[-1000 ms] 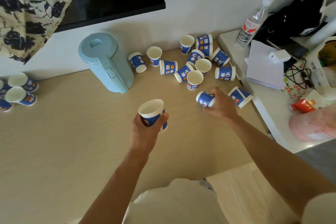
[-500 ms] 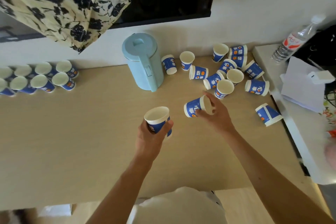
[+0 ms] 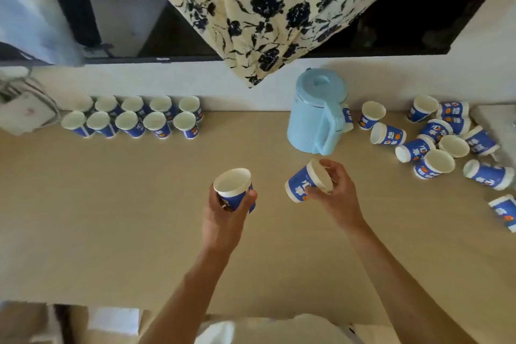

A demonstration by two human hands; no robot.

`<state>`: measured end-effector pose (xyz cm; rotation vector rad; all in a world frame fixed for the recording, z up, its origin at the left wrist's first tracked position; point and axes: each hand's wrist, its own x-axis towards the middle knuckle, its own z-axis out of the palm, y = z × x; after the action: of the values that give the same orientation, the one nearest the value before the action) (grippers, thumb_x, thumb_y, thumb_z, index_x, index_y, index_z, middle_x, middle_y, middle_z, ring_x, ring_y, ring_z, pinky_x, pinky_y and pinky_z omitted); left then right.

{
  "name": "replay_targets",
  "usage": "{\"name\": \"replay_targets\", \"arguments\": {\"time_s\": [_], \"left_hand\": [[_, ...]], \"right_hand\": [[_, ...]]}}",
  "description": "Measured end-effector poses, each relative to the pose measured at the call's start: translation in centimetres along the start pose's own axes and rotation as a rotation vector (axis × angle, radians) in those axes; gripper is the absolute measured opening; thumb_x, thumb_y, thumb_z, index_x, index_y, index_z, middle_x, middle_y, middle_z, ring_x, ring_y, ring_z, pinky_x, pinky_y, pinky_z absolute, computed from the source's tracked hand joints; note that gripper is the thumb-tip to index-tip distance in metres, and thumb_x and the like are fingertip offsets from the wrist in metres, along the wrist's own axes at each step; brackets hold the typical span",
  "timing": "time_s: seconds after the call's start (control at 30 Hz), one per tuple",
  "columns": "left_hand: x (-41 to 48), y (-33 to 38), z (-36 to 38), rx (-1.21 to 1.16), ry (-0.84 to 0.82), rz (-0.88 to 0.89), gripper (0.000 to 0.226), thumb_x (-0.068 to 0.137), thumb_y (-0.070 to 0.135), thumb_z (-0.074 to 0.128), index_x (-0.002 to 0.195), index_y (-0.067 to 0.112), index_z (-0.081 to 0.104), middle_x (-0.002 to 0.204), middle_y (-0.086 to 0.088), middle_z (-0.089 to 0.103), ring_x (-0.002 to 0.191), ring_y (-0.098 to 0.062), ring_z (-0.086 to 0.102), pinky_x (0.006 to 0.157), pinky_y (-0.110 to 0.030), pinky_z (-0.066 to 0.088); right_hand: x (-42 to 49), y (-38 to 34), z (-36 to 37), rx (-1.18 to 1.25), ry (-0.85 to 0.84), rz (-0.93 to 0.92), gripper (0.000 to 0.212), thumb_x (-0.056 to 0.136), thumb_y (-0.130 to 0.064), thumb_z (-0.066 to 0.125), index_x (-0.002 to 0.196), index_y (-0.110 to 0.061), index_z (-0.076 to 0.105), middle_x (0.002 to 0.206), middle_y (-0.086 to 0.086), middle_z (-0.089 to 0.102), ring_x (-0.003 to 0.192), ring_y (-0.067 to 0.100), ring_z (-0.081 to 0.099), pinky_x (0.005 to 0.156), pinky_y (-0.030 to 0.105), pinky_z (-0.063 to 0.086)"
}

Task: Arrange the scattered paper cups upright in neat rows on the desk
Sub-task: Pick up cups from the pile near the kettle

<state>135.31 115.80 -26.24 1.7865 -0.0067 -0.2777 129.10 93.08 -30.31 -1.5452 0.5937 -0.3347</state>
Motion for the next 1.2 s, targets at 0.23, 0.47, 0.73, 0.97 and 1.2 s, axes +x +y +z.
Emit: {"name": "replay_targets", "arguments": {"time_s": [0.23, 0.47, 0.73, 0.97, 1.2], "left_hand": [[4.5, -2.7, -15.6, -0.046, 0.028, 0.010, 0.043, 0.080, 0.025, 0.084, 0.109, 0.034, 0.052, 0.091, 0.029, 0.068, 0.075, 0.008, 0.066, 0.060, -0.007, 0.048], [9.3, -4.9, -28.9, -0.052, 0.092, -0.037, 0.058, 0.060, 0.047, 0.083, 0.112, 0.038, 0.058, 0.099, 0.024, 0.070, 0.089, 0.000, 0.069, 0.071, -0.018, 0.056], [16.7, -8.4, -39.0, -0.029, 0.253, -0.074, 0.050, 0.075, 0.023, 0.089, 0.115, 0.031, 0.061, 0.106, 0.010, 0.070, 0.099, -0.013, 0.068, 0.071, -0.018, 0.052], [23.9, -12.3, -43.4, -0.012, 0.324, -0.050, 0.061, 0.063, 0.035, 0.084, 0.119, 0.028, 0.061, 0.105, 0.016, 0.072, 0.098, -0.007, 0.070, 0.078, -0.024, 0.057], [31.5, -17.3, -44.5, 0.033, 0.347, 0.004, 0.064, 0.068, 0.024, 0.087, 0.124, 0.016, 0.058, 0.110, 0.016, 0.068, 0.093, 0.007, 0.065, 0.074, -0.015, 0.055]], "right_hand": [[-3.5, -1.2, 16.4, 0.047, 0.047, 0.072, 0.061, 0.061, -0.015, 0.080, 0.117, -0.027, 0.060, 0.104, -0.017, 0.072, 0.089, 0.000, 0.070, 0.066, 0.015, 0.055], [-5.5, -2.9, 30.6, 0.064, 0.005, 0.109, 0.064, 0.055, -0.034, 0.079, 0.117, -0.023, 0.068, 0.097, -0.010, 0.077, 0.085, 0.004, 0.072, 0.068, 0.014, 0.054], [-3.6, -2.8, 42.3, 0.021, -0.131, 0.130, 0.064, 0.063, -0.026, 0.082, 0.124, -0.026, 0.061, 0.113, -0.008, 0.072, 0.098, 0.005, 0.070, 0.075, 0.015, 0.054], [1.1, 0.0, 50.4, 0.008, -0.172, 0.132, 0.060, 0.067, -0.014, 0.082, 0.123, -0.016, 0.061, 0.116, 0.002, 0.072, 0.094, 0.002, 0.071, 0.074, 0.013, 0.053], [5.8, 3.4, 56.0, 0.013, -0.145, 0.061, 0.059, 0.076, 0.004, 0.082, 0.128, -0.006, 0.057, 0.121, 0.010, 0.070, 0.099, 0.008, 0.070, 0.081, 0.018, 0.054]]}}
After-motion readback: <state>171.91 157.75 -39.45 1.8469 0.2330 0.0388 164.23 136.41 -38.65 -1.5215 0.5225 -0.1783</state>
